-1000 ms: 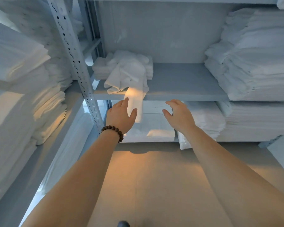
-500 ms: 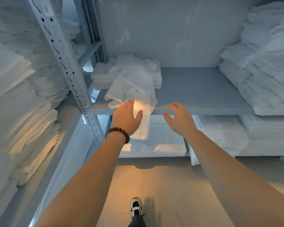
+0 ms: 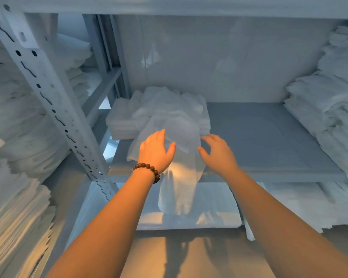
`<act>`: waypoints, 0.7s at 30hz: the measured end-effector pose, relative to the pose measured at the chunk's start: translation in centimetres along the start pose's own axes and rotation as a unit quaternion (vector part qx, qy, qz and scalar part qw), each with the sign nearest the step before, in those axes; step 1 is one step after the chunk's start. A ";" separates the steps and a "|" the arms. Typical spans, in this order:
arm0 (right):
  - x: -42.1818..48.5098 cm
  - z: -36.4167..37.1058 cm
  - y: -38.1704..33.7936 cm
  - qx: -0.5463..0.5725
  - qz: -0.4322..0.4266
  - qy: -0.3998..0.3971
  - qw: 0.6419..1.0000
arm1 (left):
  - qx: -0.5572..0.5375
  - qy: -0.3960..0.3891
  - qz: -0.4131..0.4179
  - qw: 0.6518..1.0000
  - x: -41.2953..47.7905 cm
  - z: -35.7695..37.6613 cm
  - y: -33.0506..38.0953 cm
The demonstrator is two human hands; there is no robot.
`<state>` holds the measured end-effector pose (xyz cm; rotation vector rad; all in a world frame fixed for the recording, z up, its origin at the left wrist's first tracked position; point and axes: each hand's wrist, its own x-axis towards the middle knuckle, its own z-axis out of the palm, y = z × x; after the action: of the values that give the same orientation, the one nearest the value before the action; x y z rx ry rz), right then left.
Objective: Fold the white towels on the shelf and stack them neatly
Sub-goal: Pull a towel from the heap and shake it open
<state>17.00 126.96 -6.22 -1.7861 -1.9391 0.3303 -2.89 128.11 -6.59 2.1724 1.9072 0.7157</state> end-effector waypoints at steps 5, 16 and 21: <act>3.8 1.3 1.2 0.016 0.013 -0.005 1.000 | 0.015 -0.017 0.008 1.000 4.1 1.5 -0.2; 12.5 2.5 4.9 0.023 0.024 -0.050 0.998 | 0.030 -0.026 -0.026 0.999 12.1 5.2 0.0; 17.0 2.3 7.3 0.015 0.003 -0.071 0.997 | 0.039 -0.028 -0.053 0.997 16.1 6.8 1.0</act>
<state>21.58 144.81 -8.62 -1.7933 -2.0151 0.4978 2.23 144.78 -8.20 2.0943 2.0357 0.5634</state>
